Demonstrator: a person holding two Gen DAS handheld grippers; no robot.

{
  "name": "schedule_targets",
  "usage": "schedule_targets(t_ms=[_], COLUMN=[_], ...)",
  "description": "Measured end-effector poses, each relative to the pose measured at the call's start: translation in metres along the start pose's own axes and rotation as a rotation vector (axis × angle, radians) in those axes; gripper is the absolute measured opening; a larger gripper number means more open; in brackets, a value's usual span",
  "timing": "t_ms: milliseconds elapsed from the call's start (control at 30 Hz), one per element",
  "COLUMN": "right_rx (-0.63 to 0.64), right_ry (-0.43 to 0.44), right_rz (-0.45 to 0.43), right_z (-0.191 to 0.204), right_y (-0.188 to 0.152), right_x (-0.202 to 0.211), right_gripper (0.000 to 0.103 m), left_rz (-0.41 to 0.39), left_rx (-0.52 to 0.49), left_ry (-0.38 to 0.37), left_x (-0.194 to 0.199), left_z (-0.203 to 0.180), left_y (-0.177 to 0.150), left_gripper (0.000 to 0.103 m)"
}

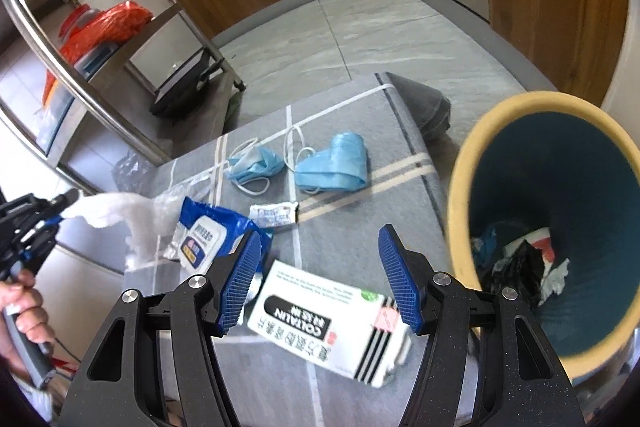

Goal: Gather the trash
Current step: 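Grasp the blue plastic wrapper on the cushion with the right gripper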

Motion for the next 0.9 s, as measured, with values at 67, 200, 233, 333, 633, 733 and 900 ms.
schedule_targets(t_ms=[67,200,233,333,633,733,900], right_rx=[0.010,0.031,0.038,0.100,0.131,0.075,0.080], right_ry=[-0.005,-0.035,-0.030,-0.001,0.072,0.123,0.160], right_rz=[0.003,0.013,0.016,0.046,0.187,0.236,0.263], right_z=[0.002,0.007,0.010,0.031,0.069,0.072,0.084], right_y=[0.007,0.022,0.023,0.019,-0.007,-0.010,-0.016], right_x=[-0.006,-0.019,-0.021,-0.029,-0.082,-0.097,-0.103], right_gripper=[0.063,0.063,0.063,0.063,0.066,0.068,0.040], left_rz=[-0.015,-0.028,-0.032,-0.054,-0.051,-0.041,-0.031], left_rx=[-0.008,-0.022,-0.029,-0.054,-0.102,-0.110,-0.114], left_ry=[-0.022,-0.063,-0.077,-0.101,-0.156,-0.159,-0.162], left_x=[0.004,0.009,0.010,0.015,0.017,0.014,0.011], left_z=[-0.006,-0.017,-0.021,-0.034,-0.057,-0.060,-0.062], left_y=[0.002,0.004,0.005,0.007,0.003,0.001,0.000], left_gripper=[0.004,0.004,0.004,0.004,0.004,0.004,0.004])
Point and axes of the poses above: each gripper's, at about its wrist camera, not at the fingertips, and x roughly against the way its jaws point, z to its left, y to its top, the point moved 8 cm from there along -x, roughly the way its jaws point, and after that the axes turned 9 degrees about z, right-handed, at the moved point
